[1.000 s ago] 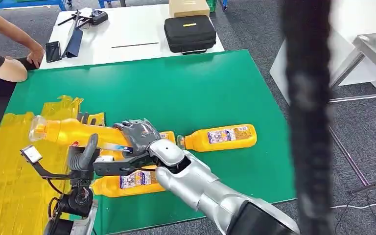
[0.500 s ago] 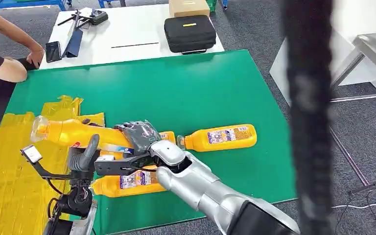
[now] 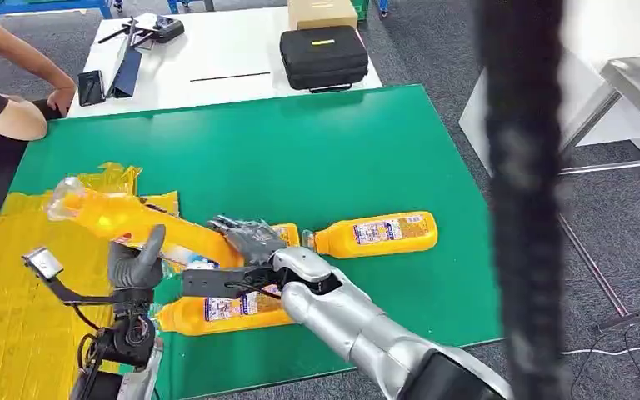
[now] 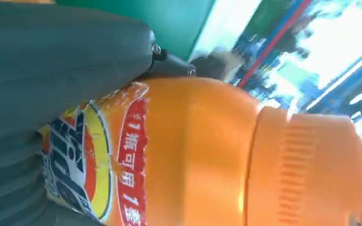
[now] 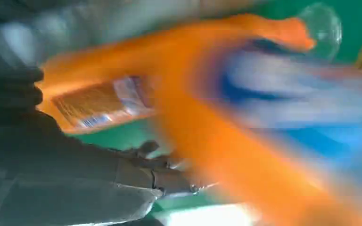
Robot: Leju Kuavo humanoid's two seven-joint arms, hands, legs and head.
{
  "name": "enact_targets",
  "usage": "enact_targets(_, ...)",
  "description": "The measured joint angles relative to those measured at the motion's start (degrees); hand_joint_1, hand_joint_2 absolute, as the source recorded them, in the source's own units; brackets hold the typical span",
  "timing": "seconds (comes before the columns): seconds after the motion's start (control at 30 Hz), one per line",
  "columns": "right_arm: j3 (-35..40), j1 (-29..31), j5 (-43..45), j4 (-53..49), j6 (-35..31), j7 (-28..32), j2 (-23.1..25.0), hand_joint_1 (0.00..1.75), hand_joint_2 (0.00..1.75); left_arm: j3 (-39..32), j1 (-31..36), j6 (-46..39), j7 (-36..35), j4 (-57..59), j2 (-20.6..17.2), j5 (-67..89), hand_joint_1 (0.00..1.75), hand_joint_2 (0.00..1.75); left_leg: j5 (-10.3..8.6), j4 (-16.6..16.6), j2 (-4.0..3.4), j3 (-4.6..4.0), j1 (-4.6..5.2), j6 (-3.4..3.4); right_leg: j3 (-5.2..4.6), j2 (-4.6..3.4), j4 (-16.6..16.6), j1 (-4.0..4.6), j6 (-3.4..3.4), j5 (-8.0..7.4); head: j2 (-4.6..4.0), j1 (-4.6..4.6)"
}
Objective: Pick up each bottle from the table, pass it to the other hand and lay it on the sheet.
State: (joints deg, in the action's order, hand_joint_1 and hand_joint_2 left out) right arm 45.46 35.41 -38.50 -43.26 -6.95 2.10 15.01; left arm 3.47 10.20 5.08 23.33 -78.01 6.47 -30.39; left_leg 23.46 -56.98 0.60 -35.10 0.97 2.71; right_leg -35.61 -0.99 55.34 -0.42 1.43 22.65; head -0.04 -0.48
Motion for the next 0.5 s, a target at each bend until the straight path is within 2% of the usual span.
enact_targets(0.13,-7.1,-3.8,8.5,-9.0,2.9,1.5,-5.0,0.0,0.0,-5.5,-0.6,-10.0,3.1,-5.2,-2.6,12.5,1.75,1.75,0.0,0.0,0.04,-0.01,0.0,0.0,0.0,0.01,0.0,0.0,0.0,0.0,0.0,-0.02)
enact_targets(0.23,-11.2,-5.7,10.5,-14.5,4.3,1.8,-8.0,0.0,0.0,-9.5,-1.1,-11.8,3.1,-7.9,-4.4,16.2,1.75,1.75,0.0,0.0,0.03,-0.03,0.0,0.0,-0.02,0.01,0.0,0.0,0.0,0.0,0.0,-0.07)
enact_targets(0.37,-14.2,-8.1,14.6,-20.2,5.3,3.9,-10.8,0.0,0.0,-12.1,-1.7,-17.4,5.6,-10.3,-6.2,22.6,1.75,1.75,0.0,0.0,0.03,-0.03,-0.01,0.0,-0.02,0.01,0.0,0.0,0.0,0.0,0.0,-0.02)
enact_targets(0.5,-16.2,-9.5,20.1,-24.0,7.0,6.5,-14.8,0.0,0.0,-14.4,-2.1,-28.7,9.9,-11.7,-9.7,34.7,1.75,1.75,0.01,0.0,0.05,-0.03,-0.01,0.0,-0.02,0.01,0.0,0.0,0.0,0.0,0.0,-0.04)
